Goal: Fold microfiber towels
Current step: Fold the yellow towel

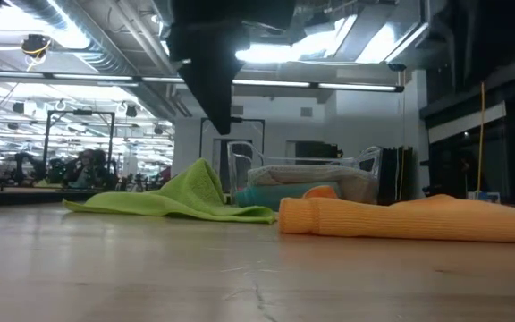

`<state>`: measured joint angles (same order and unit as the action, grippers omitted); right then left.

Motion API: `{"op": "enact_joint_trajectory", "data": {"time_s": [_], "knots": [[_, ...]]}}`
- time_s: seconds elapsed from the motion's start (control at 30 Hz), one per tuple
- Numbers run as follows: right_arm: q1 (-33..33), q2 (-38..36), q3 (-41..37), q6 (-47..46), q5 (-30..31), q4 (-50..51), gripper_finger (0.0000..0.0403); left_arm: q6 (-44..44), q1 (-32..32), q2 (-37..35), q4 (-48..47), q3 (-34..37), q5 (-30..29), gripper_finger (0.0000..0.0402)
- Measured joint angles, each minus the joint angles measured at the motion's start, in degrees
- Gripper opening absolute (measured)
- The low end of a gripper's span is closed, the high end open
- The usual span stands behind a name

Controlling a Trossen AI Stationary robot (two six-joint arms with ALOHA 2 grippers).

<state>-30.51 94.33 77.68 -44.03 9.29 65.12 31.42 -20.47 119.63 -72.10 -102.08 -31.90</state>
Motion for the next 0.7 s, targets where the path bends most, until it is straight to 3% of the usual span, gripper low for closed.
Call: {"op": "enact_joint_trajectory", "data": {"time_s": [0.1, 0.17, 0.23, 0.33, 0.47, 0.7], "knots": [[2.58, -3.32, -1.42, 16.94, -10.51, -9.28, 0.0124, 2.10, 0.00, 0.00, -2.94, 0.00, -1.77, 0.0138], [4.38, -5.79, -1.59, 22.82, -11.14, -10.77, 0.0124, 3.03, 0.00, 0.00, -4.32, 0.00, -2.09, 0.0138], [6.63, -8.71, -2.11, 25.28, -7.69, -9.28, 0.0124, 4.03, -0.01, 0.00, -5.07, 0.00, -2.12, 0.0137], [9.11, -14.42, -3.92, 24.69, -2.40, -4.67, 0.0124, 4.76, -0.02, 0.00, -6.25, 0.00, -2.10, 0.0137], [9.24, -24.67, -10.15, 19.21, 0.35, -3.00, 0.0124, 5.94, -0.02, 0.00, -7.38, 0.00, -2.14, 0.0137], [4.09, -40.76, -30.49, 8.95, 0.00, -20.71, 0.0124, 3.50, 1.18, 0.01, -7.51, 0.00, -2.34, 0.0137]]}}
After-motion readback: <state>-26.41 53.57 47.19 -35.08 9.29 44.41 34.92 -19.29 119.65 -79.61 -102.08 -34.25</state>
